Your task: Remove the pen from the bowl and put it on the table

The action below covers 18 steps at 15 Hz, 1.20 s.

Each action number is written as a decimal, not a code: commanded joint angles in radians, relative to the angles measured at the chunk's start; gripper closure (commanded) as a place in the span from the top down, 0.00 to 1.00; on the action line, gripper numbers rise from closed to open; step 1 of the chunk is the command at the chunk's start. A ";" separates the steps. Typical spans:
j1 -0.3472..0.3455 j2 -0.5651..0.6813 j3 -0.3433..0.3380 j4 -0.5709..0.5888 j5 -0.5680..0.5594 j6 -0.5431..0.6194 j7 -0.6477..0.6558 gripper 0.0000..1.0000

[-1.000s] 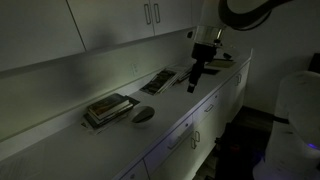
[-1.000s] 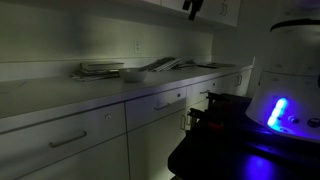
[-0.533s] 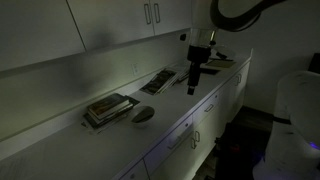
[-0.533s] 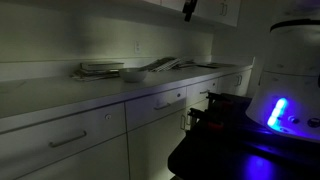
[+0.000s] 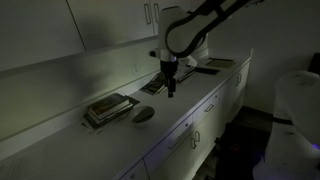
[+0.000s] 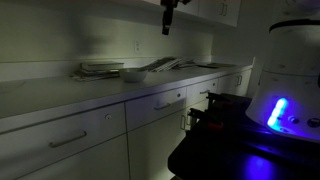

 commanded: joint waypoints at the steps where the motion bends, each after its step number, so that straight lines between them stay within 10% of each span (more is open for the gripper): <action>1: 0.004 0.240 -0.003 0.164 0.075 0.049 -0.184 1.00; 8: -0.126 0.582 0.152 0.448 0.233 0.056 -0.349 1.00; 18: -0.220 0.841 0.282 0.640 0.111 0.064 -0.316 0.91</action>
